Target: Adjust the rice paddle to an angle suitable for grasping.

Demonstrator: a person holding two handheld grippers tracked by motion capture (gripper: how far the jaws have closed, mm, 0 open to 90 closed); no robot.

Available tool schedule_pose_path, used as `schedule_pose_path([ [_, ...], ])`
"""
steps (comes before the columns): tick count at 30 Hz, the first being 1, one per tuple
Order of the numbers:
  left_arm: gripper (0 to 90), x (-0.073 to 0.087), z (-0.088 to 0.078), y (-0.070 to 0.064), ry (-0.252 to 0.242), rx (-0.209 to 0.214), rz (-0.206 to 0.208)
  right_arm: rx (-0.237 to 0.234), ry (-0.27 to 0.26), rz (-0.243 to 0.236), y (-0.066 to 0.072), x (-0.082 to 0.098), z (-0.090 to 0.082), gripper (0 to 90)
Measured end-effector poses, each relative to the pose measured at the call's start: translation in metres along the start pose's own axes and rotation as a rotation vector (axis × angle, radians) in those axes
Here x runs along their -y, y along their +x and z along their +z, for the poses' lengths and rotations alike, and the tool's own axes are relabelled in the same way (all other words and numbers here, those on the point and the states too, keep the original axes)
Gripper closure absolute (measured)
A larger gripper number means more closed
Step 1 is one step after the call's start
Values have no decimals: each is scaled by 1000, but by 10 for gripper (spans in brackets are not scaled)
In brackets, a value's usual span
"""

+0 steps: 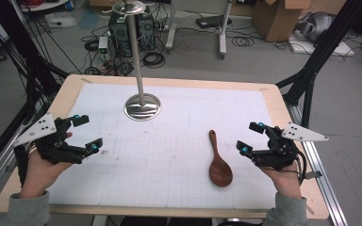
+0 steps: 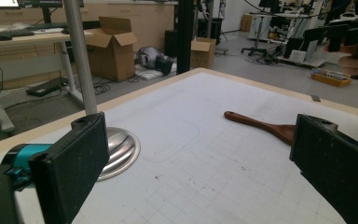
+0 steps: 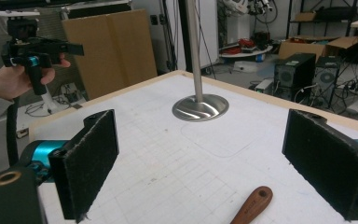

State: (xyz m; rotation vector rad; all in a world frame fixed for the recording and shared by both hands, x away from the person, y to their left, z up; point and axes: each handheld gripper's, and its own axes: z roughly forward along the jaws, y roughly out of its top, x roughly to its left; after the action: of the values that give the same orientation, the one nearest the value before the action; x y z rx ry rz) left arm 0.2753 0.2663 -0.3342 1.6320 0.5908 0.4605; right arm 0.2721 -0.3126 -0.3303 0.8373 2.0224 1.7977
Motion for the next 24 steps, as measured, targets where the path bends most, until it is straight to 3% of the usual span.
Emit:
schedule_pose_path([
  [15, 51, 2, 2, -1, 26, -6, 8, 30, 0, -2, -8, 7, -2, 94],
  [16, 51, 3, 3, -1, 28, -4, 6, 48, 5, -28, -7, 7, -2, 158],
  [17, 51, 3, 3, -1, 28, -4, 6, 59, 9, -33, -7, 7, -2, 157],
  [20, 51, 4, 3, -2, 36, -6, 1, 64, 10, -31, -8, 7, -1, 196],
  [24, 51, 5, 1, -2, 45, -8, 3, 59, 24, -15, -11, 8, 0, 326],
])
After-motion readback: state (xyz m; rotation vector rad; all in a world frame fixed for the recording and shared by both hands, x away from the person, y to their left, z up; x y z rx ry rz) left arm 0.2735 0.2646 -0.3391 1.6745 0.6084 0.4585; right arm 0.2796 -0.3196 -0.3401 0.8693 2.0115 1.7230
